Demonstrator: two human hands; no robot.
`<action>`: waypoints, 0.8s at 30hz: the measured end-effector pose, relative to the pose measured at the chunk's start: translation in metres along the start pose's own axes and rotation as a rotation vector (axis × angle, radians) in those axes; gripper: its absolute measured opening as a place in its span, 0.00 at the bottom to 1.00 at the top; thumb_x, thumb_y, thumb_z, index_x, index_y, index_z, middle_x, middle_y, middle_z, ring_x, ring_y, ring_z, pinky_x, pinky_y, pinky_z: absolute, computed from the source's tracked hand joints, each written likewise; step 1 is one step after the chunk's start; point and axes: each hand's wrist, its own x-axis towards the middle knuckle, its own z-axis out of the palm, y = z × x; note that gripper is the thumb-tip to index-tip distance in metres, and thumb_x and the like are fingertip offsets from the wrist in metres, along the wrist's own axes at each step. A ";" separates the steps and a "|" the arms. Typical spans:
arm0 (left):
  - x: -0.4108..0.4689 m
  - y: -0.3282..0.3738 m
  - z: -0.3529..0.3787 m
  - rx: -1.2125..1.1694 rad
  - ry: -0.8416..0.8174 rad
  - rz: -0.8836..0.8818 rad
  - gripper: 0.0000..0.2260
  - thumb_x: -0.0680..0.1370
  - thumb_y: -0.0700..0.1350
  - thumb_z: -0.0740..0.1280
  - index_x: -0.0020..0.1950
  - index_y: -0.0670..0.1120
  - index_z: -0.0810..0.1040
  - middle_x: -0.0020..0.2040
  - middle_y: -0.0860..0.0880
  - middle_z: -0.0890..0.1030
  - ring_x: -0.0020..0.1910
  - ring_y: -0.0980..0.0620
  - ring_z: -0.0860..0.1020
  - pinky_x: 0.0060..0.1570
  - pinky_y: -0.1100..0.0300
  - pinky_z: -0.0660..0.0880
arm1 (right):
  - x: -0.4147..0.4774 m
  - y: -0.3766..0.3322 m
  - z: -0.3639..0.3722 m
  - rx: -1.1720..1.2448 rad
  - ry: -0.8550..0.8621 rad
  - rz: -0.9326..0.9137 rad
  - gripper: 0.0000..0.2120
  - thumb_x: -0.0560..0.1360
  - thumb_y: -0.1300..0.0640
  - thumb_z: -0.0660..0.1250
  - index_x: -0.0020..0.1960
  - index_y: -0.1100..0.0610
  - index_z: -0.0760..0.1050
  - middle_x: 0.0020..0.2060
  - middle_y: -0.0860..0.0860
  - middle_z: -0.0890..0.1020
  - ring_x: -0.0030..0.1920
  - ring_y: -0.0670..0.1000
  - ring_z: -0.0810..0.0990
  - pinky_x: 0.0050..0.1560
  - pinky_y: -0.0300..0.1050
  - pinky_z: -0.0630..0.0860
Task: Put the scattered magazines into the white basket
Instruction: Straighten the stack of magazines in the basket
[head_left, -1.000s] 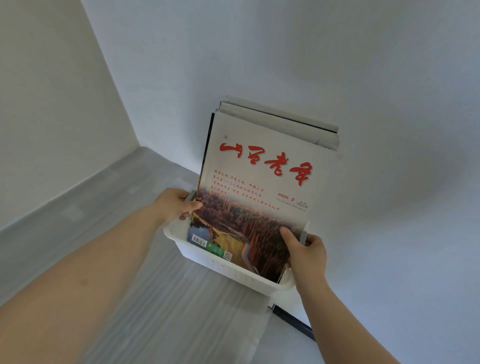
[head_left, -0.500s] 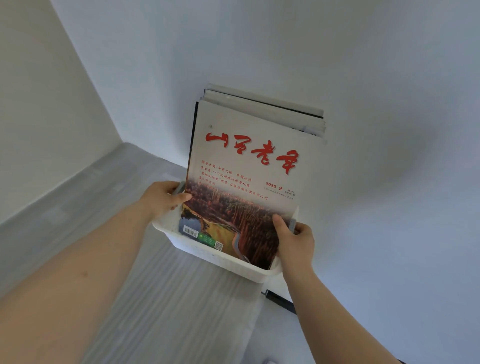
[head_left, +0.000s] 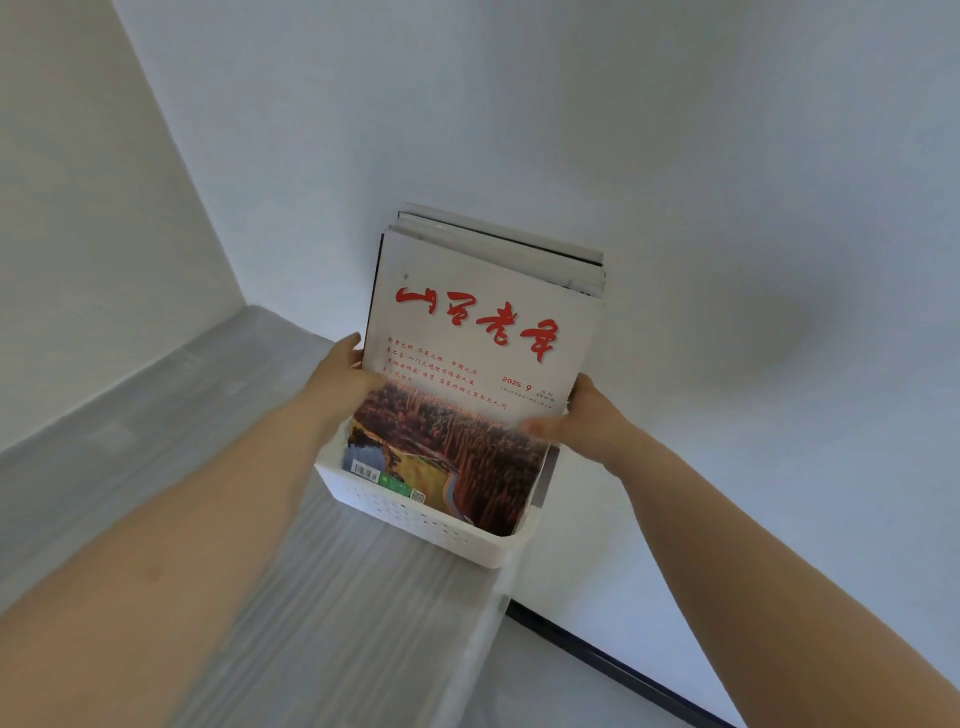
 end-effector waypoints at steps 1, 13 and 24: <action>0.001 0.002 0.005 -0.005 -0.032 -0.009 0.26 0.73 0.31 0.60 0.69 0.46 0.60 0.68 0.43 0.69 0.68 0.43 0.66 0.66 0.45 0.64 | 0.003 -0.002 0.002 0.016 0.018 -0.002 0.33 0.66 0.61 0.73 0.65 0.60 0.60 0.64 0.56 0.72 0.64 0.57 0.71 0.59 0.50 0.72; 0.014 0.010 0.026 -0.292 0.086 -0.057 0.20 0.74 0.30 0.55 0.63 0.46 0.62 0.56 0.46 0.71 0.54 0.47 0.72 0.52 0.49 0.73 | 0.008 -0.009 0.004 -0.152 0.166 -0.272 0.28 0.68 0.59 0.71 0.62 0.55 0.59 0.59 0.54 0.77 0.58 0.56 0.76 0.40 0.36 0.69; 0.039 0.025 0.031 -0.389 0.074 0.021 0.22 0.73 0.31 0.55 0.65 0.44 0.60 0.55 0.46 0.71 0.54 0.47 0.72 0.51 0.51 0.72 | 0.024 -0.007 -0.010 -0.078 0.122 -0.248 0.29 0.67 0.60 0.71 0.62 0.53 0.60 0.60 0.53 0.76 0.61 0.56 0.74 0.51 0.45 0.74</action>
